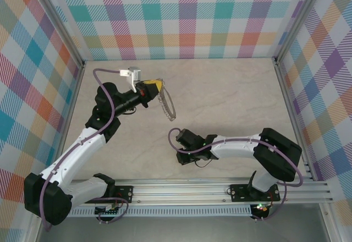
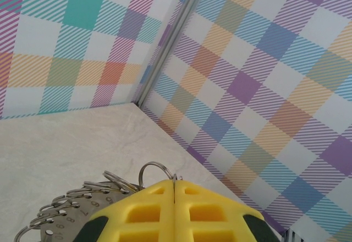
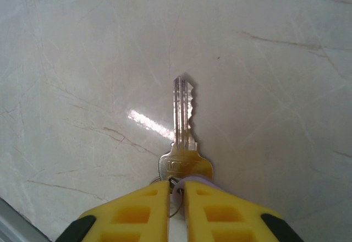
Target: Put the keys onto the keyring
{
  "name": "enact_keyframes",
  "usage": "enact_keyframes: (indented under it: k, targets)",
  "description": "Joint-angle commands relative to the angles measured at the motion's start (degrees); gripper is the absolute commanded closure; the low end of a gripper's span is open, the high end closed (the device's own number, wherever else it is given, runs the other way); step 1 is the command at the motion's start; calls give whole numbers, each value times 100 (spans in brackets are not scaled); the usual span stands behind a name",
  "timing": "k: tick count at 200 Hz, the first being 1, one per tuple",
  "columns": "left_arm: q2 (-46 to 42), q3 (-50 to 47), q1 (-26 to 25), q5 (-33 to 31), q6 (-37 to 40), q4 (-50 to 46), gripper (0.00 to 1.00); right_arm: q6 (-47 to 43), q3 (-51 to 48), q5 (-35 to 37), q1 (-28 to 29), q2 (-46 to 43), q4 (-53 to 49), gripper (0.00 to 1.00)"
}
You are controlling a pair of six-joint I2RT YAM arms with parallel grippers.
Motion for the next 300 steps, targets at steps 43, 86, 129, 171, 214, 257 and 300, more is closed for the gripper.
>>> enact_keyframes:
  k: [43,86,129,171,214,257,300]
  targets:
    - [-205,92,87,147,-115,279,100,-284,204,292,-186,-470,-356,82]
    - [-287,154,147,134,-89,165,100,-411,108,697,-324,-1139,-813,48]
    - [-333,175,191,155,-105,145,100,-430,-48,1091,-599,-1855,-1169,1]
    - [-359,198,226,199,-88,82,100,-689,57,1807,-652,-2326,-1467,0]
    - [-410,198,231,233,-113,97,100,-709,-257,1992,-651,-3133,-1109,0]
    - [-386,134,227,233,-187,219,100,-752,-523,1893,-652,-3439,-1160,0]
    - [-317,151,231,336,-280,311,100,-1130,-165,1268,-643,-2768,-1511,0]
